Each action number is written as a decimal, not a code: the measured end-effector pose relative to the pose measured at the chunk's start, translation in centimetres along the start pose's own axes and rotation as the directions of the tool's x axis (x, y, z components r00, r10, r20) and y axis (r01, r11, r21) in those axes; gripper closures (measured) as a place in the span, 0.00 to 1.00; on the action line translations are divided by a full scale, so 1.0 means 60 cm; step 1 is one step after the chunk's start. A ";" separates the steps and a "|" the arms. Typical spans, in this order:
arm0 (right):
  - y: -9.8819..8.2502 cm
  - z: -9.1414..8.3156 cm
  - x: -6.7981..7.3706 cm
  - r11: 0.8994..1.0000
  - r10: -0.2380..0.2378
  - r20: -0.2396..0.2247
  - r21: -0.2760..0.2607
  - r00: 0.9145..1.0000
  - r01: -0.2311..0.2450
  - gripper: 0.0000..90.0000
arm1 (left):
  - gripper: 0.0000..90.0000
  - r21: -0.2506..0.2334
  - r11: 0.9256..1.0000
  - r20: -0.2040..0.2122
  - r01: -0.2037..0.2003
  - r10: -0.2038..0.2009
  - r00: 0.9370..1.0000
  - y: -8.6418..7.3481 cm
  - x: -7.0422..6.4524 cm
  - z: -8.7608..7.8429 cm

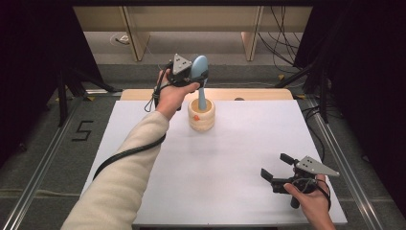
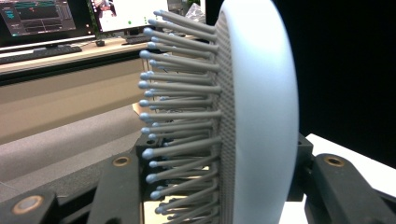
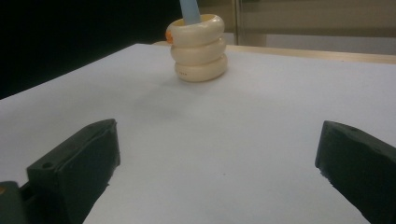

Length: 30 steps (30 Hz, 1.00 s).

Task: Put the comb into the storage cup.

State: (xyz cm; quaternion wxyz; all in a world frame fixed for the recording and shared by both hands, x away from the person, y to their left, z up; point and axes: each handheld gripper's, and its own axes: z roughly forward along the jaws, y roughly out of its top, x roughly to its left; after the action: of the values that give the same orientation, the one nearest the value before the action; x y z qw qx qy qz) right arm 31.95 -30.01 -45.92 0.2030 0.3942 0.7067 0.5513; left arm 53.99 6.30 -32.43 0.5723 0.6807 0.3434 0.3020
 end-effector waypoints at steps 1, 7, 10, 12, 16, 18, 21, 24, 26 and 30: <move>0.000 0.000 0.000 1.000 0.000 0.000 0.002 1.000 0.000 0.01 | 0.54 0.001 1.000 -0.001 -0.001 0.001 1.000 0.000 0.000 0.000; 0.000 0.000 0.000 1.000 -0.001 -0.001 0.002 1.000 0.001 0.01 | 0.54 0.004 1.000 -0.002 0.003 -0.003 1.000 -0.006 -0.001 0.003; 0.000 0.000 0.001 1.000 0.001 -0.001 0.005 1.000 -0.001 0.01 | 0.54 0.003 1.000 -0.002 0.008 -0.008 1.000 -0.010 0.000 0.005; 0.000 0.000 0.001 1.000 0.004 -0.002 0.003 1.000 -0.004 0.01 | 0.54 0.007 1.000 -0.003 0.009 -0.009 1.000 -0.012 -0.001 0.006; -0.001 0.000 0.000 1.000 0.004 -0.001 0.005 1.000 -0.004 0.01 | 0.54 0.009 1.000 -0.007 0.011 -0.011 1.000 -0.016 -0.001 0.008; -0.001 0.000 0.000 1.000 0.002 -0.002 0.005 1.000 -0.002 0.01 | 0.54 0.010 1.000 -0.010 0.011 -0.010 1.000 -0.017 -0.001 0.009; -0.001 0.001 0.001 1.000 0.003 -0.002 0.008 1.000 -0.003 0.01 | 0.54 0.010 1.000 -0.010 0.014 -0.013 1.000 -0.019 -0.002 0.010; -0.001 0.000 0.001 1.000 0.003 -0.002 0.006 1.000 -0.003 0.01 | 0.54 0.013 1.000 -0.012 0.014 -0.014 1.000 -0.021 -0.002 0.011; -0.001 0.000 0.001 1.000 0.003 -0.002 0.004 1.000 -0.003 0.01 | 0.54 0.013 1.000 -0.012 0.015 -0.015 1.000 -0.022 -0.002 0.012; -0.001 0.001 0.001 1.000 0.005 -0.002 0.008 1.000 -0.004 0.01 | 0.54 0.017 1.000 -0.012 0.015 -0.014 1.000 -0.026 -0.003 0.013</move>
State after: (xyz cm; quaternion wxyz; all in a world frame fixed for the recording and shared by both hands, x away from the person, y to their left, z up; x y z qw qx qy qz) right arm 31.92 -29.95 -45.99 0.1995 0.3961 0.7082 0.5494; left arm 54.33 5.87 -34.08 0.5668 0.6811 0.3541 0.2989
